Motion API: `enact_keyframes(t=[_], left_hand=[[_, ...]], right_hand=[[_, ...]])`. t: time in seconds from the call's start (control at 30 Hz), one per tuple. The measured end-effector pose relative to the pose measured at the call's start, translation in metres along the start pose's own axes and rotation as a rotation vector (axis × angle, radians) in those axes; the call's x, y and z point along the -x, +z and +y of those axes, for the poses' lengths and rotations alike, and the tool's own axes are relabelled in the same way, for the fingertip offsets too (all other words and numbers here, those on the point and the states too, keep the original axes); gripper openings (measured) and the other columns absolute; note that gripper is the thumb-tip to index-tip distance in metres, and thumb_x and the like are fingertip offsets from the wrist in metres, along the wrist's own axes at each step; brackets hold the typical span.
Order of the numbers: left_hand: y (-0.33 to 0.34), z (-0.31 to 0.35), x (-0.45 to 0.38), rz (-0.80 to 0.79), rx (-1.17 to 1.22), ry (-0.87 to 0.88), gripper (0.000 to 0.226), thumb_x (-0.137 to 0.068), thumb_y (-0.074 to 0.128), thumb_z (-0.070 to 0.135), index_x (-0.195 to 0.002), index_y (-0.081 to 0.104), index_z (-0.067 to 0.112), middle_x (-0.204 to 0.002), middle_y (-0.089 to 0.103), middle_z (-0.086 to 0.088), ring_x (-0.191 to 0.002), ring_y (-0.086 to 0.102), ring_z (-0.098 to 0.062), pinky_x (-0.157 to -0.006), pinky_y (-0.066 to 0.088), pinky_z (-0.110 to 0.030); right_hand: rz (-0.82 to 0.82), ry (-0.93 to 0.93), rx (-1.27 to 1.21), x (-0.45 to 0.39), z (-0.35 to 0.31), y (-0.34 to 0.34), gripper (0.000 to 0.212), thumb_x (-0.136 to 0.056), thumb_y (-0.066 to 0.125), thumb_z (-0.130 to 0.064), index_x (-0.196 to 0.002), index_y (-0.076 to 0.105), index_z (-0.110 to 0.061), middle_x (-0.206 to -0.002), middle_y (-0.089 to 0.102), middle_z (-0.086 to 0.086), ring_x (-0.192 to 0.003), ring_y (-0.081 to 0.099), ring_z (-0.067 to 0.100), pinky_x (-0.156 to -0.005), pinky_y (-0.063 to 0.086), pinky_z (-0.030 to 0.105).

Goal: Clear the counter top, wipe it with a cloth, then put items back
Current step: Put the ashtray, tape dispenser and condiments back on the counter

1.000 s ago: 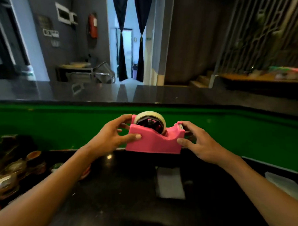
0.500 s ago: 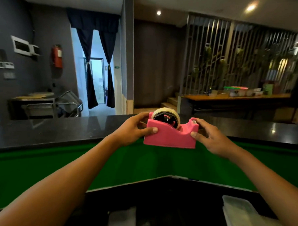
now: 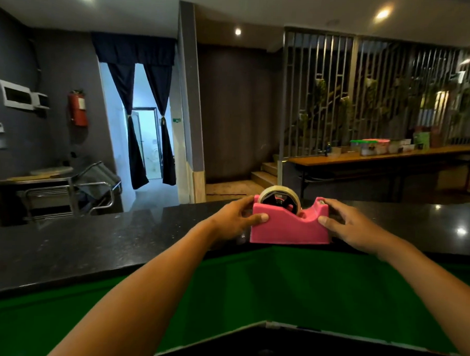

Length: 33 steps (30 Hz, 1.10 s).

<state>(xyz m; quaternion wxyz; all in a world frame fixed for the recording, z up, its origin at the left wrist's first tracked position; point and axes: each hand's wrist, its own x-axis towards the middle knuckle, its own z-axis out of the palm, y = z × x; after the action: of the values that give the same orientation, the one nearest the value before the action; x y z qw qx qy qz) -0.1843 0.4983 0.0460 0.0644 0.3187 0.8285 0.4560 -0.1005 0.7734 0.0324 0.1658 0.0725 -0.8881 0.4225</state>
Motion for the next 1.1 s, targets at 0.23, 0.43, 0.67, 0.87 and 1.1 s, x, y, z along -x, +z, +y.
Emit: enact_keyframes(t=[0.23, 0.43, 0.67, 0.87, 1.1], left_hand=[[0.001, -0.012, -0.041, -0.048, -0.031, -0.027, 0.047, -0.097, 0.054, 0.037, -0.139, 0.045, 0.018, -0.125, 0.058, -0.002, -0.107, 0.060, -0.011, -0.080, 0.053, -0.019], [0.022, -0.025, -0.056, 0.104, -0.394, -0.110, 0.078, -0.090, 0.062, 0.044, -0.153, 0.022, 0.021, -0.150, 0.043, -0.005, -0.135, 0.044, -0.027, -0.113, 0.033, -0.051], [0.000, -0.034, -0.008, 0.254, -0.630, -0.169, 0.069, -0.094, 0.052, 0.051, -0.151, 0.025, 0.021, -0.153, 0.038, -0.008, -0.137, 0.041, -0.027, -0.114, 0.032, -0.051], [-0.065, -0.065, 0.082, 0.151, -0.701, -0.288, 0.070, -0.089, 0.037, 0.066, -0.143, 0.040, 0.020, -0.145, 0.047, -0.008, -0.130, 0.047, -0.026, -0.111, 0.034, -0.050], [-0.094, -0.092, 0.138, 0.146, -0.887, -0.375, 0.071, -0.089, 0.017, 0.069, -0.150, 0.027, 0.033, -0.159, 0.027, 0.001, -0.144, 0.030, -0.023, -0.117, 0.022, -0.046]], right_hand=[[0.186, 0.027, -0.100, -0.012, 0.020, 0.020, 0.041, -0.094, 0.059, -0.021, -0.134, 0.049, -0.021, -0.115, 0.060, 0.001, -0.104, 0.058, 0.016, -0.085, 0.045, 0.028], [0.334, 0.101, 0.113, -0.006, 0.004, 0.049, 0.054, -0.076, 0.077, -0.041, -0.122, 0.056, -0.022, -0.109, 0.057, 0.005, -0.096, 0.059, 0.019, -0.081, 0.047, 0.031], [0.465, 0.168, 0.162, -0.005, -0.027, 0.080, 0.062, -0.073, 0.081, -0.040, -0.121, 0.053, -0.012, -0.117, 0.050, 0.006, -0.098, 0.049, 0.018, -0.076, 0.039, 0.028], [0.472, 0.150, 0.049, -0.015, -0.035, 0.097, 0.059, -0.072, 0.082, -0.037, -0.115, 0.050, -0.015, -0.117, 0.059, 0.007, -0.101, 0.061, 0.026, -0.074, 0.055, 0.036], [0.521, 0.144, 0.047, -0.024, -0.037, 0.107, 0.056, -0.072, 0.083, -0.034, -0.113, 0.050, -0.014, -0.115, 0.061, 0.009, -0.095, 0.060, 0.025, -0.070, 0.049, 0.031]])
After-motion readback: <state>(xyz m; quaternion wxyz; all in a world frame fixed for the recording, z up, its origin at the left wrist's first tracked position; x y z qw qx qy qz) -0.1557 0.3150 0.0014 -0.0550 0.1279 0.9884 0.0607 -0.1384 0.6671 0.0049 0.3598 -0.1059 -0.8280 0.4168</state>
